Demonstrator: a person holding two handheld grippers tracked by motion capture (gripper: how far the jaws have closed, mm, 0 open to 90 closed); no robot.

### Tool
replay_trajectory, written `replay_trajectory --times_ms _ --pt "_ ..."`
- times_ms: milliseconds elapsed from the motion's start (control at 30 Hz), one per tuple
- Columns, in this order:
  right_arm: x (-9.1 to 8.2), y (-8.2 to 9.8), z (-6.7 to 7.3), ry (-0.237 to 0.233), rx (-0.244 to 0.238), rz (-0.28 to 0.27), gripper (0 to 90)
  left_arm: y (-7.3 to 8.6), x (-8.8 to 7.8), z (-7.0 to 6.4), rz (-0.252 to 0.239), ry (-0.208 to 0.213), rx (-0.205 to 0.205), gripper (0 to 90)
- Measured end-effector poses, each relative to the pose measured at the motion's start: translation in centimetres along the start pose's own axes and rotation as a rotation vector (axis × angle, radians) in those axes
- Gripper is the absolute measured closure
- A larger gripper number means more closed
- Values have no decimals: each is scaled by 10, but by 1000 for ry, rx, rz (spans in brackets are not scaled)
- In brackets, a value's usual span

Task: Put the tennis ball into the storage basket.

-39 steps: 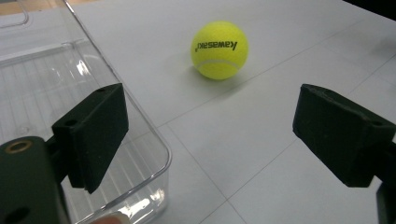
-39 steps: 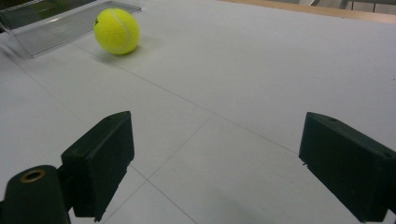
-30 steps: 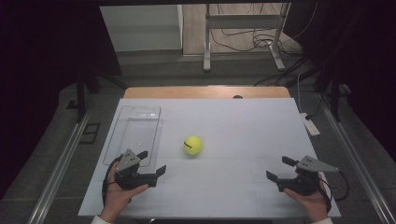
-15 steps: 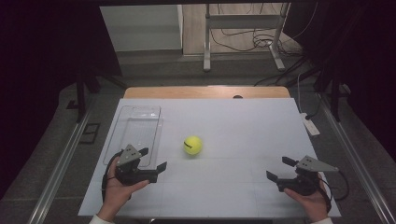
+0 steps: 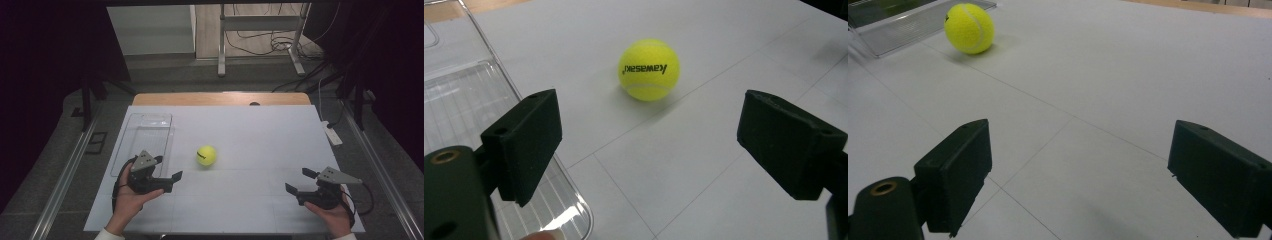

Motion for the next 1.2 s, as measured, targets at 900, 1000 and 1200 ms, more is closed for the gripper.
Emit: replay_trajectory --times_ms 900,1000,1200 --pt "2 2 -1 -2 2 8 108 -31 15 -8 35 29 37 121" --pt "2 2 -1 -2 2 8 108 -34 16 -9 37 32 40 121" --pt "1 2 -1 -2 1 7 108 -38 21 -12 50 40 46 120"
Point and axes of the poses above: each handheld gripper's, and its own axes: x roughly forward along the jaws, y roughly out of its underside, z roughly to its left, the point moved 10 cm from there along x, roughly forward along the jaws, and after that the axes turned 12 degrees about z, right-handed, at the moved point
